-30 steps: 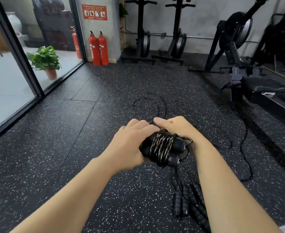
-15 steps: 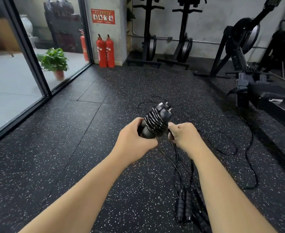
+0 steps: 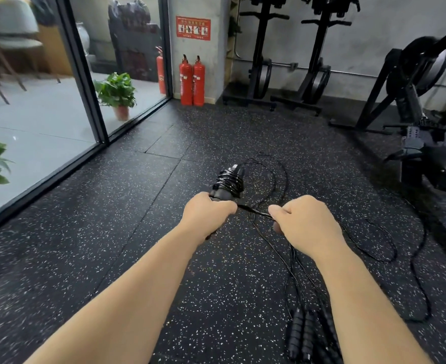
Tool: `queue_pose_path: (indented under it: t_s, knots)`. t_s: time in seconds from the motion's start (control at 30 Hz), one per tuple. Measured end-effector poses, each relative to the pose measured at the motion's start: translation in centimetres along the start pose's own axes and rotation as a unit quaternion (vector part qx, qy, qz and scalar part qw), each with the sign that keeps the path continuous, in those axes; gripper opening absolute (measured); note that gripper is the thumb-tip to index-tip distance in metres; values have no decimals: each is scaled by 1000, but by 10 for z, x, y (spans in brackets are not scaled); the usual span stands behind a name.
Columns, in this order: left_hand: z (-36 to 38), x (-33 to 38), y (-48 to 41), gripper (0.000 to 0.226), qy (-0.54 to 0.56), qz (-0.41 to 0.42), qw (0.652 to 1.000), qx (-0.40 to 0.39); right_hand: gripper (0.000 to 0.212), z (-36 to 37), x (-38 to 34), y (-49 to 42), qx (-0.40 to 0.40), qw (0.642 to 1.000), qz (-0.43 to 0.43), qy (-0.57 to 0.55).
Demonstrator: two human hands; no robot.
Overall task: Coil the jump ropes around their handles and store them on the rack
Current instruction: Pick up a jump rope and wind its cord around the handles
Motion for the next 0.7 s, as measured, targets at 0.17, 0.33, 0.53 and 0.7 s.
queue_pose_path:
  t_s: [0.17, 0.33, 0.53, 0.7]
  knots:
    - [-9, -4, -7, 29, -223, 84, 965, 105, 46, -12, -25, 4, -4, 997, -66, -32]
    - [-3, 6, 5, 23, -350, 213, 895, 178, 44, -17, -41, 6, 2, 987, -133, -90]
    - [15, 22, 32, 29, -438, 393, 794, 154, 40, -18, -30, -4, -12, 983, -139, -119]
    - [21, 32, 47, 30, -380, 549, 744, 20, 44, -17, 1, -14, -12, 984, -101, -149]
Point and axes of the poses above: each hand's wrist, its own y-axis away from the middle knuckle, its own z-axis out of the palm, x = y × z, the point moved 3 cm from there along -y, towards the middle knuckle, and after that the axes turned 13 degrees about x, right-handed, at the moved point
